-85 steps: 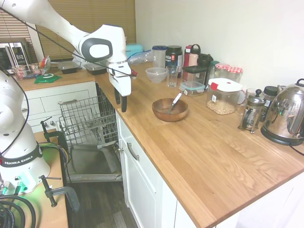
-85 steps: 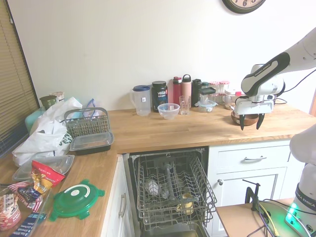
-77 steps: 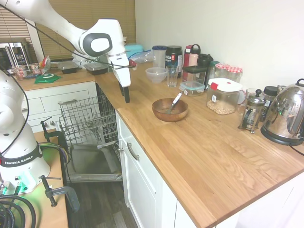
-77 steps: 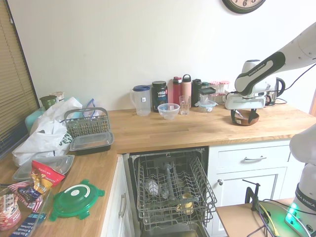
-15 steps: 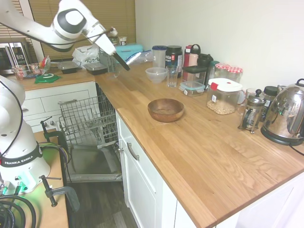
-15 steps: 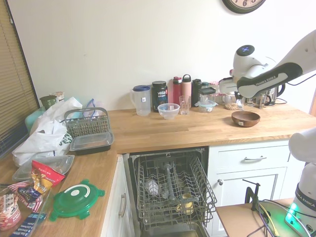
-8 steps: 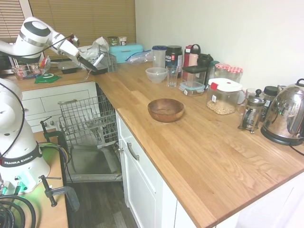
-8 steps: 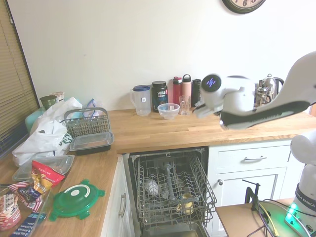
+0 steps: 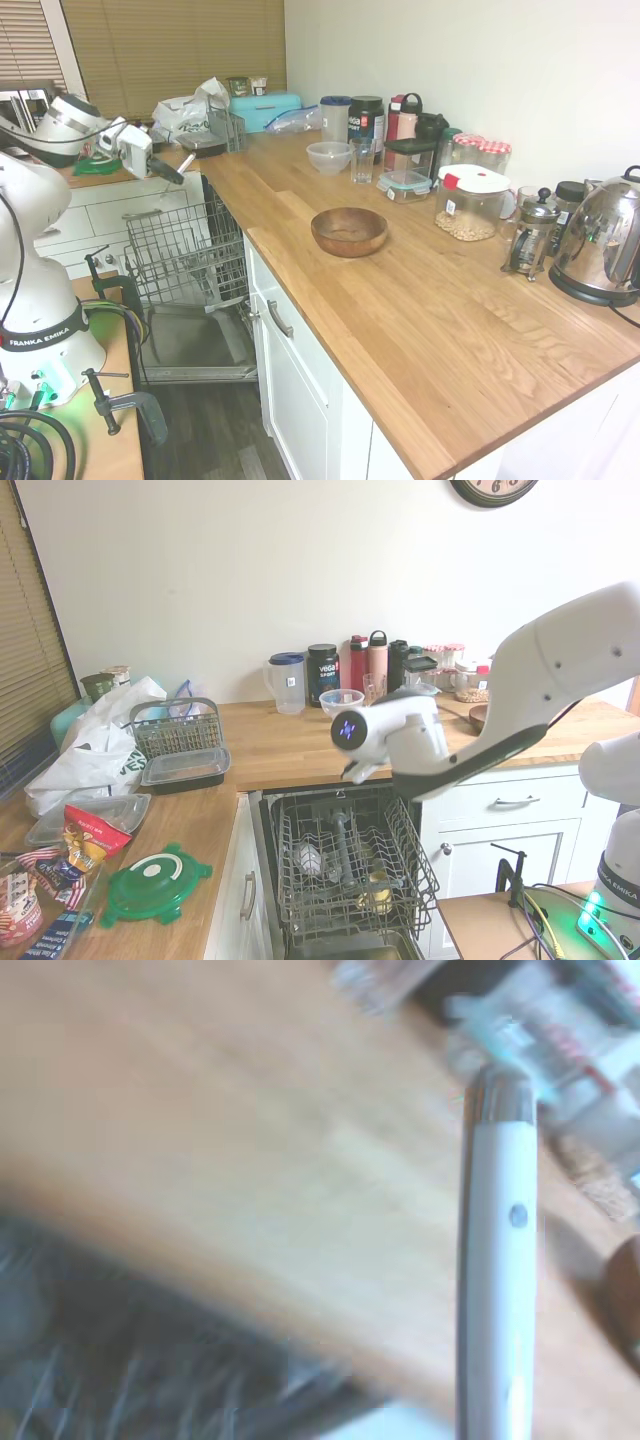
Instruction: Put the fork in the dishwasher
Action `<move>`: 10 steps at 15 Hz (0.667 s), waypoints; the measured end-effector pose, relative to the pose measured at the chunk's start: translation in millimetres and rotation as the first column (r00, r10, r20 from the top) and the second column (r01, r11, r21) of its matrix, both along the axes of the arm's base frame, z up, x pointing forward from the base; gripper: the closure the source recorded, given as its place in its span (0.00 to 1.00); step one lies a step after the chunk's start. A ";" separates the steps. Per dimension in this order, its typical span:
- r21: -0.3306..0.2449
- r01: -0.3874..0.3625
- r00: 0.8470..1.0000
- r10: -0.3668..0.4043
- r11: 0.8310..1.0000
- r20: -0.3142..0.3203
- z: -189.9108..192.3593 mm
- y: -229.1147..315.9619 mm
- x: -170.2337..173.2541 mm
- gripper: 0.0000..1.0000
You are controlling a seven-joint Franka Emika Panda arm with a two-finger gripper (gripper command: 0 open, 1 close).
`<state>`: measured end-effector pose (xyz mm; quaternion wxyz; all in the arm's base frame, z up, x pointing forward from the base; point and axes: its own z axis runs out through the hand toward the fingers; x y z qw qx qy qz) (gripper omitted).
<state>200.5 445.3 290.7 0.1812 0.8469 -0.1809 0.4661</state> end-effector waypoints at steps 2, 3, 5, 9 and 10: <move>-0.077 -0.015 0.999 0.012 0.997 -0.038 -32.3 0.1 -6.8 1.00; -0.112 -0.020 0.998 0.013 0.994 -0.060 -44.4 0.3 -4.6 1.00; -0.162 -0.026 0.994 0.009 0.986 -0.105 -62.7 4.9 7.8 1.00; -0.254 -0.036 0.982 -0.012 0.966 -0.186 -118.9 16.0 22.1 1.00; -0.275 -0.038 0.982 -0.015 0.961 -0.188 -133.3 17.3 23.4 1.00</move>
